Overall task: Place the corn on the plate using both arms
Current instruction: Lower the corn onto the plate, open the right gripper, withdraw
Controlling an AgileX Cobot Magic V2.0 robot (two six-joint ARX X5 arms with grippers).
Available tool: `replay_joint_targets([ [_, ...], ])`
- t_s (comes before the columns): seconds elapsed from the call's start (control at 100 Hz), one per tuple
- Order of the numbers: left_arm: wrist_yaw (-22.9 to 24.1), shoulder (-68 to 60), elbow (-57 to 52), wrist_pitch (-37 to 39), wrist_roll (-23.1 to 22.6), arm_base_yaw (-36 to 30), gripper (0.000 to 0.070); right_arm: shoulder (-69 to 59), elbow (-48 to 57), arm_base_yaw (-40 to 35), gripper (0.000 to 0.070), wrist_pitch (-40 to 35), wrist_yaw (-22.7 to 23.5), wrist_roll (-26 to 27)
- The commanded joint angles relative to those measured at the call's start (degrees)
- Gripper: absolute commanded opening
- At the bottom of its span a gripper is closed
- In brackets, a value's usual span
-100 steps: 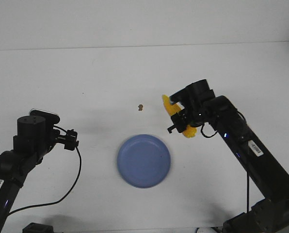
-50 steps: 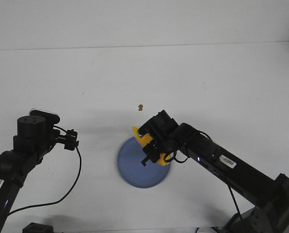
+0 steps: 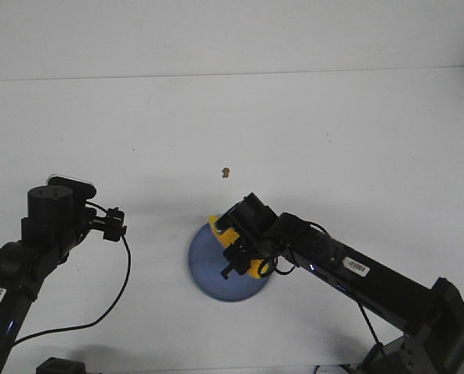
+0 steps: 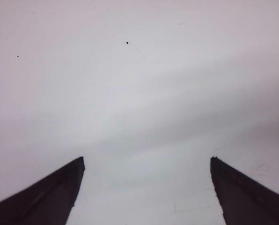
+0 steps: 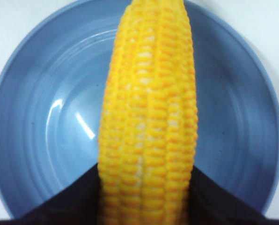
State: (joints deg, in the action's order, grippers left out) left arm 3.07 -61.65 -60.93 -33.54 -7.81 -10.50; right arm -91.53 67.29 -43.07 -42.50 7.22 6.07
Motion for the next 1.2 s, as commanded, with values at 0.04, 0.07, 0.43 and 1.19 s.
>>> replay_joint_targets([
  [0.04, 0.07, -0.57, -0.52, 0.17, 0.61, 0.04, 0.055, -0.46, 0.9, -0.52, 0.0331, 0.5, -0.2, 0.66],
  [0.07, 0.07, -0.57, -0.52, 0.17, 0.61, 0.04, 0.055, -0.46, 0.9, -0.52, 0.0346, 0.5, -0.2, 0.66],
  [0.43, 0.07, -0.57, -0.52, 0.17, 0.83, 0.04, 0.055, -0.46, 0.9, -0.52, 0.0544, 0.48, -0.22, 0.79],
  [1.19, 0.11, -0.57, -0.52, 0.37, 1.49, 0.04, 0.0448, 14.38, 0.9, 13.55, 0.0546, 2.67, -3.23, -1.22],
])
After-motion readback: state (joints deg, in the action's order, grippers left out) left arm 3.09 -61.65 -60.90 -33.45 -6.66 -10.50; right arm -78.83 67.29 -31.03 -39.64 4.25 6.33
